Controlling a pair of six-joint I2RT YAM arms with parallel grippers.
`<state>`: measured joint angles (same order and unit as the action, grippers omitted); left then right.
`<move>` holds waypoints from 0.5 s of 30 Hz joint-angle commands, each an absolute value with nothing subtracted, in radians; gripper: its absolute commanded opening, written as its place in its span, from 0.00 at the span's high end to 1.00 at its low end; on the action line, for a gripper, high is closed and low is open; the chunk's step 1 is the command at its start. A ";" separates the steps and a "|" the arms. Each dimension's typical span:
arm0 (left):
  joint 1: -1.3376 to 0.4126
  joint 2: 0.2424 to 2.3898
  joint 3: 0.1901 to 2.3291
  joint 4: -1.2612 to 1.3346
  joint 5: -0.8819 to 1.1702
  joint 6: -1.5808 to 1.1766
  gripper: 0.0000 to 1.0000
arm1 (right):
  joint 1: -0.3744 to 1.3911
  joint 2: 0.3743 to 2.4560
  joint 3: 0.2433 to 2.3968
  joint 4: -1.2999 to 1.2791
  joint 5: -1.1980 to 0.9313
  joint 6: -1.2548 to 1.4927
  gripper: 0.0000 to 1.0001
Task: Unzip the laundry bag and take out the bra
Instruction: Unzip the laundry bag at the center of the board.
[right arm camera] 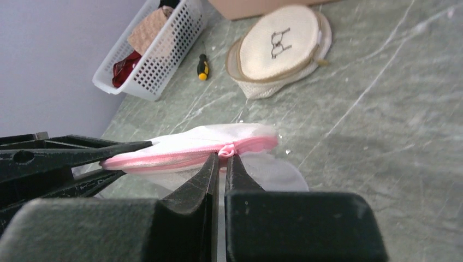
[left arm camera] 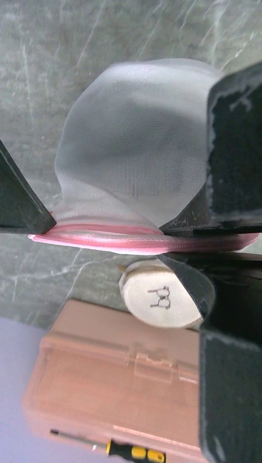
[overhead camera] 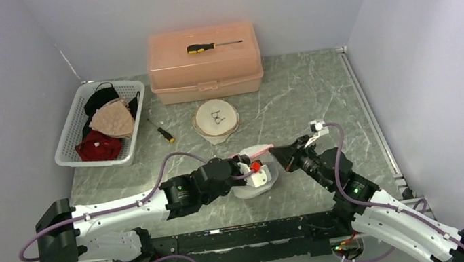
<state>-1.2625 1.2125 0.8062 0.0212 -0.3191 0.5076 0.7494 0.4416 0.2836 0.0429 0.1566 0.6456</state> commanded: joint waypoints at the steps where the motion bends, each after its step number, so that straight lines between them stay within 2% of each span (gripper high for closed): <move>1: -1.240 1.188 0.843 0.151 -0.365 0.683 0.81 | 0.730 0.419 0.370 0.110 0.162 0.506 1.00; 3: -1.200 1.204 0.869 0.165 -0.302 0.687 0.77 | 0.735 0.418 0.367 0.106 0.110 0.504 1.00; 6: -1.170 1.252 0.890 0.167 -0.286 0.654 0.43 | 0.751 0.391 0.327 0.096 0.094 0.523 1.00; 7: -1.171 1.268 0.888 0.160 -0.288 0.631 0.36 | 0.756 0.377 0.310 0.085 0.102 0.533 1.00; 13: -1.189 1.202 0.796 0.107 -0.262 0.407 0.20 | 0.761 0.319 0.267 0.010 0.100 0.566 1.00; 14: -1.196 1.169 0.787 0.090 -0.243 0.380 0.07 | 0.762 0.318 0.271 0.005 0.100 0.566 1.00; 15: -1.202 1.136 0.786 0.072 -0.210 0.359 0.06 | 0.762 0.317 0.274 -0.018 0.099 0.566 1.00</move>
